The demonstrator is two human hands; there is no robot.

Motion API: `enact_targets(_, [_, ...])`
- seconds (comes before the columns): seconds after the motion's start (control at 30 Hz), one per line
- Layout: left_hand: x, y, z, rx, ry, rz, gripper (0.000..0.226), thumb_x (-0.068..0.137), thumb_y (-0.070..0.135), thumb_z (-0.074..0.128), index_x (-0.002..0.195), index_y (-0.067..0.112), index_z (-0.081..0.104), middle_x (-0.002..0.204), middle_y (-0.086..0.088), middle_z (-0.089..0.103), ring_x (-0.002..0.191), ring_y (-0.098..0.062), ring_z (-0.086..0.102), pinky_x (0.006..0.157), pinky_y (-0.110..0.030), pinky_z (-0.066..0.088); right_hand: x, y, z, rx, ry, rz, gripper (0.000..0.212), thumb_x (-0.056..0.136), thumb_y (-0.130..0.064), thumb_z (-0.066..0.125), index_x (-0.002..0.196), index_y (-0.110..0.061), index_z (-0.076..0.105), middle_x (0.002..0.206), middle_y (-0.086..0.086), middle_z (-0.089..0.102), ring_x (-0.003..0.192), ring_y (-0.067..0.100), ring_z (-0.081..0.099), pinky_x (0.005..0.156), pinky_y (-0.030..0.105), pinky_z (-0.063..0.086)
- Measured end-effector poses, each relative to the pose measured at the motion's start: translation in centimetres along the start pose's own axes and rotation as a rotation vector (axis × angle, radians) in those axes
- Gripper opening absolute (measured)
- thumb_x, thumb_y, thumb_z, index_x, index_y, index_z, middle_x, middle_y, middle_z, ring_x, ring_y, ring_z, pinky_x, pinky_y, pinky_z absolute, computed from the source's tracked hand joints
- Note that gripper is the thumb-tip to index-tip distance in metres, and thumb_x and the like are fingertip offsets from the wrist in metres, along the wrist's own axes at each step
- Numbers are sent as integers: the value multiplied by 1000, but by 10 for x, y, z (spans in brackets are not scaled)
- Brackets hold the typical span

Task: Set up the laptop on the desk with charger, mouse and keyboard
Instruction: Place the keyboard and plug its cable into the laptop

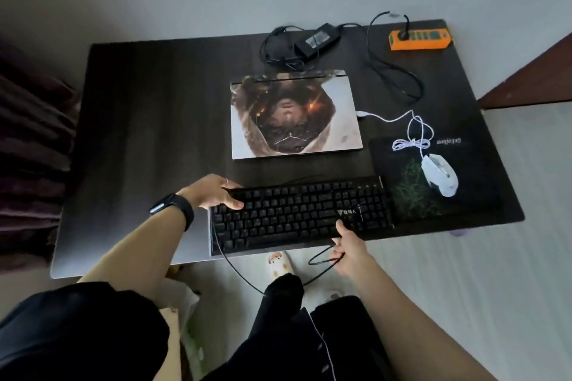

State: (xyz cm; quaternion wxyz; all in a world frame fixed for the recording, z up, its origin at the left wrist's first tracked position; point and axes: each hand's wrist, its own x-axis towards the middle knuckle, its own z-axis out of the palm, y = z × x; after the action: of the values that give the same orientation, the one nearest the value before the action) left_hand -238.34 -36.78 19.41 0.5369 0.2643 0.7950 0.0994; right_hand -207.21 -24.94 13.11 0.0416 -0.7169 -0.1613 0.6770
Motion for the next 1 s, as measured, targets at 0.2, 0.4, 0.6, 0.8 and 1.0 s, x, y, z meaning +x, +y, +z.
enact_targets(0.2, [49,-10,-7,75,100,-51,65,70,33,88,131,31,63,131,3,65,124,-19,57,108,-27,39,20,-8,22,-44,44,88,31,94,-37,68,107,-11,59,145,18,53,43,8,28,37,20,28])
enact_targets(0.4, [62,-15,5,42,182,-110,66,69,39,88,130,31,64,128,-2,67,119,-25,61,108,-34,44,28,-23,26,-153,106,112,22,92,-36,69,101,-16,67,109,9,75,29,8,28,36,22,30])
enact_targets(0.6, [67,-8,10,107,307,-118,57,72,39,83,126,33,66,125,-3,68,119,-22,60,102,-32,48,37,-39,32,-325,65,111,35,99,-38,59,124,-15,61,127,12,69,19,10,33,37,23,35])
enact_targets(0.8, [67,-14,14,32,319,-91,56,76,33,83,128,26,66,122,-2,70,113,-21,64,98,-28,48,33,-45,32,-419,97,97,26,98,-42,58,89,-18,61,119,8,73,40,12,38,51,27,33])
enact_targets(1.0, [68,-8,20,-17,344,-79,55,79,28,83,130,21,65,116,-8,71,105,-22,66,94,-26,49,25,-49,27,-474,156,50,29,93,-44,66,100,-15,66,103,3,77,44,11,37,50,23,35])
